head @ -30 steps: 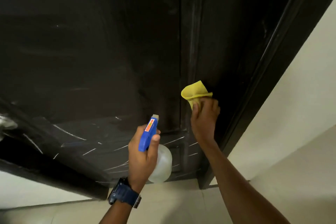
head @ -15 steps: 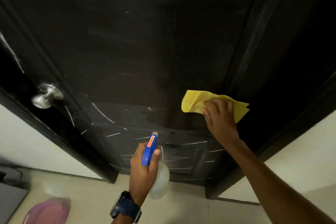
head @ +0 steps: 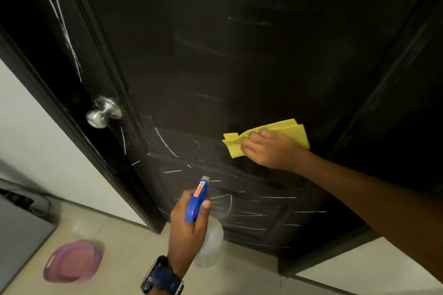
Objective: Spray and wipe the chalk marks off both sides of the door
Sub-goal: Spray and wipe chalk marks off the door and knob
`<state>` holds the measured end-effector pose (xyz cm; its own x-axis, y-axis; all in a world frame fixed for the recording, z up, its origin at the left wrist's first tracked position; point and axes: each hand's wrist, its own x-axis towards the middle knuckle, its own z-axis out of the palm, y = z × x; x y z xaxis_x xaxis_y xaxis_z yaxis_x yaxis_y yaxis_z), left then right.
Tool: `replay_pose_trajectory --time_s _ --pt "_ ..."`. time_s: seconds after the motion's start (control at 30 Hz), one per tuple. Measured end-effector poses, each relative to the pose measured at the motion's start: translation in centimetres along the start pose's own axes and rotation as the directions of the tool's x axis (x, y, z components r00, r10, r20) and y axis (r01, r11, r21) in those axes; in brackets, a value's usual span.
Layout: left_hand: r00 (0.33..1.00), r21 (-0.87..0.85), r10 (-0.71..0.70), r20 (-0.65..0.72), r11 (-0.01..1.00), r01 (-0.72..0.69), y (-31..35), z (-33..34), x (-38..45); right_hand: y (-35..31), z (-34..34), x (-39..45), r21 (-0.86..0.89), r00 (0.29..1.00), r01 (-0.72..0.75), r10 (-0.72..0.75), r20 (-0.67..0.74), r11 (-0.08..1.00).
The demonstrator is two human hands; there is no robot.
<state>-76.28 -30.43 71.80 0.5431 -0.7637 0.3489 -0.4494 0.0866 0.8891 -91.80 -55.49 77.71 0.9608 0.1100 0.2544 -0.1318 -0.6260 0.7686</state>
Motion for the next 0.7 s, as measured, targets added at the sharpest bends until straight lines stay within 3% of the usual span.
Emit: replay_pose_trajectory --time_s 0.1,0.3,0.57,0.7 --pt "1.000 0.029 -0.016 -0.023 0.999 0.017 -0.5 -0.4 0.3 -1.8 1.5 5.4 0.013 0.998 0.005 -0.004 -0.063 1.000" --pt "0.997 0.060 0.035 -0.065 0.998 -0.031 -0.7 -3.1 2.2 -4.1 2.1 9.2 0.095 0.996 -0.062 0.055 0.073 0.994" --pt "0.989 0.049 0.040 -0.141 0.998 -0.033 -3.5 -8.0 6.0 -3.1 2.2 8.9 0.082 0.975 0.125 -0.137 0.174 0.989" --pt "0.992 0.042 0.045 -0.121 0.998 -0.040 -6.3 -10.8 8.6 -4.9 3.2 14.7 0.013 0.986 0.131 -0.131 0.106 0.991"
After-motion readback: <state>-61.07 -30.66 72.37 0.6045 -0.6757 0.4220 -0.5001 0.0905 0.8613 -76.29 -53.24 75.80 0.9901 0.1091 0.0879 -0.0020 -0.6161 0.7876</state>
